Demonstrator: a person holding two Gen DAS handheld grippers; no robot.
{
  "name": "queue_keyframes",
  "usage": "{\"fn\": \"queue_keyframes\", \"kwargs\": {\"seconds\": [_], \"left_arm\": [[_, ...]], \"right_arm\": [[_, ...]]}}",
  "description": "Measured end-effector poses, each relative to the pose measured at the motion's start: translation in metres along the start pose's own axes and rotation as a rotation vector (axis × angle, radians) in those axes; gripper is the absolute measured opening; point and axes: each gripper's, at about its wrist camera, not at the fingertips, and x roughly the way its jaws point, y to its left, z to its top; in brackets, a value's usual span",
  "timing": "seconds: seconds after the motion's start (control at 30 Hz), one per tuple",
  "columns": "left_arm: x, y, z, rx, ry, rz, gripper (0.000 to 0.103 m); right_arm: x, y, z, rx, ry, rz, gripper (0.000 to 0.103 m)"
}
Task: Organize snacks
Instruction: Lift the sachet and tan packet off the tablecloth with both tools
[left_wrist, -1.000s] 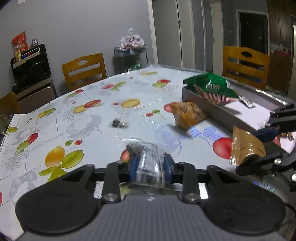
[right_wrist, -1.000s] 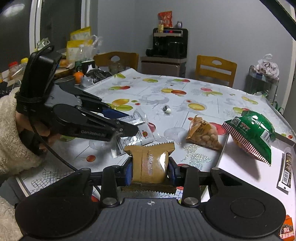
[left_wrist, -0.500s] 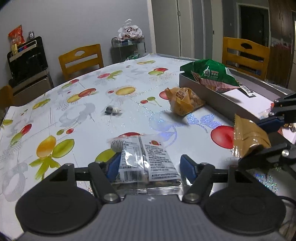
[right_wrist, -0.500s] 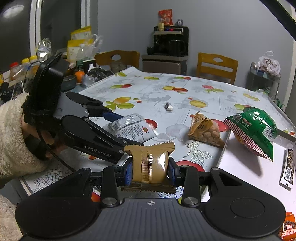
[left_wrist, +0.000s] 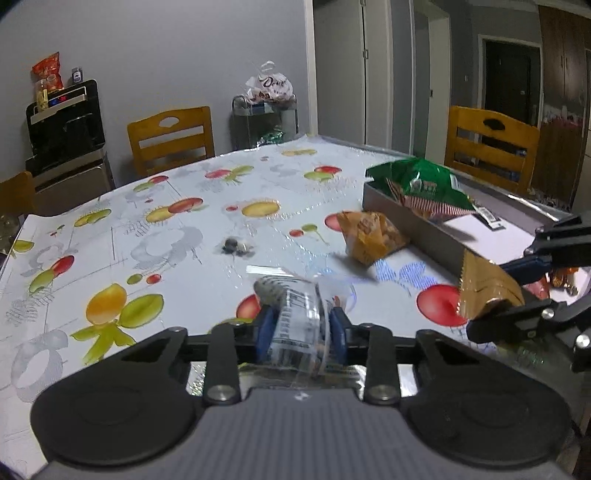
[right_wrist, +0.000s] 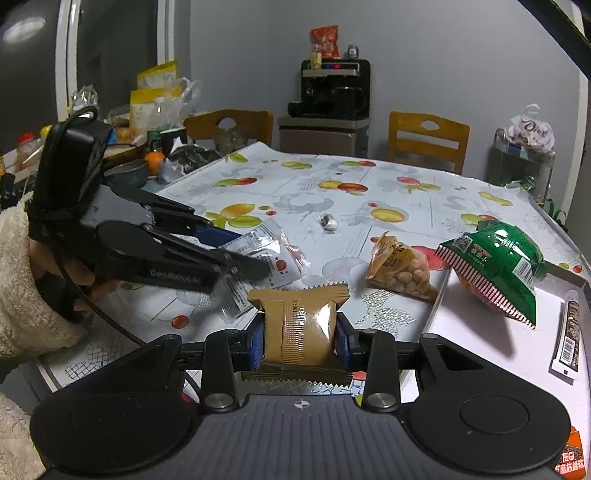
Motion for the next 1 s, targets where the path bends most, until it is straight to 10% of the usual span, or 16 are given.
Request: {"fn": "queue_keyframes", "kwargs": {"seconds": [0.23,0.6,1.0], "left_arm": [[-0.009,-0.01,0.004,0.05,-0.023,0.023,0.024],[-0.013,-0.081,-0.006,0.457,-0.021,0.149,0.024],[0.008,-0.042,-0.003,0.209,0.038,0.081,0.04]], "right_arm": [[-0.003,-0.003,0.0,0.008,-0.008,0.001,0.038],[-0.004,-0.005,-0.002,0.017,-0.004,0.0,0.038],[-0.007,-0.008,-0.005,0.034,0.003,0.006,0.038]]}}
